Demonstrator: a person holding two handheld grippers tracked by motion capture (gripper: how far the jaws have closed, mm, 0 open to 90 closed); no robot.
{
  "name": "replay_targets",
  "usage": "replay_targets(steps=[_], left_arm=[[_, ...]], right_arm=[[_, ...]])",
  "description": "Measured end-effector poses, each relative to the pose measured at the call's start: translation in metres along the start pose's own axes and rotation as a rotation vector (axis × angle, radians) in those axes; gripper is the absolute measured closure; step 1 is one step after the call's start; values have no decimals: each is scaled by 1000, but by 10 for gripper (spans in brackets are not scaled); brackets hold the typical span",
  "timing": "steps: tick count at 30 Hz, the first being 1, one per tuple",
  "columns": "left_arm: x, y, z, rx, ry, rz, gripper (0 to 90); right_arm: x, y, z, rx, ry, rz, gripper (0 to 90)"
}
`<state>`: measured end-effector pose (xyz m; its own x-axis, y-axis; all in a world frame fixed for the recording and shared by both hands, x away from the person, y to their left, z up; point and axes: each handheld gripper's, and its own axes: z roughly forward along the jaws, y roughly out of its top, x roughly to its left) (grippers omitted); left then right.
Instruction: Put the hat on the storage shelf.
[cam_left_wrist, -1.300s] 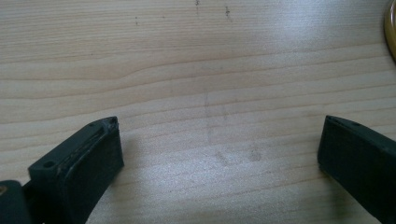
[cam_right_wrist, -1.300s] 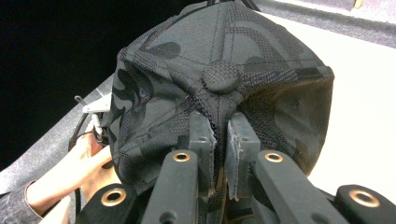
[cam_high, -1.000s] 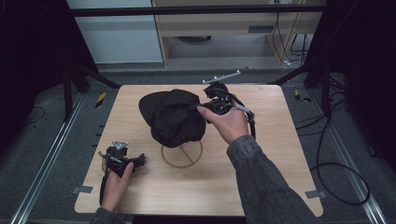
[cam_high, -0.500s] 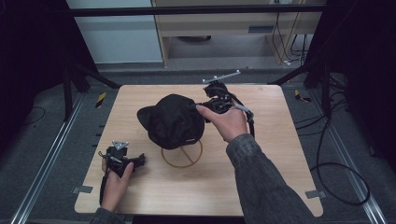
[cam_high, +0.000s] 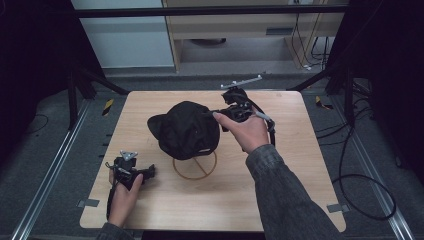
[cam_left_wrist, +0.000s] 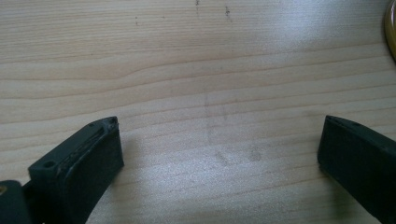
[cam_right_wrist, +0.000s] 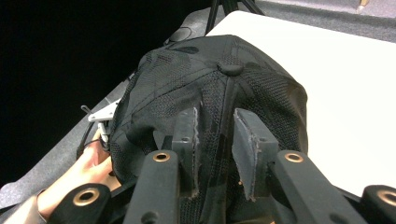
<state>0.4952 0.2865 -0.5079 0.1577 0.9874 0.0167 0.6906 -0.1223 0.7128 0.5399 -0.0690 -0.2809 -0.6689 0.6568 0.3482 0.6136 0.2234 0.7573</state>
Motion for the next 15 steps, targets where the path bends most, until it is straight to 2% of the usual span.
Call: replay_targets(steps=[9, 15], left_arm=[[0, 0, 0, 0, 0, 0, 0], [0, 0, 0, 0, 0, 0, 0]], right_arm=[[0, 1, -6, -8, -4, -1, 694], [1, 1, -9, -19, -6, -11, 643]])
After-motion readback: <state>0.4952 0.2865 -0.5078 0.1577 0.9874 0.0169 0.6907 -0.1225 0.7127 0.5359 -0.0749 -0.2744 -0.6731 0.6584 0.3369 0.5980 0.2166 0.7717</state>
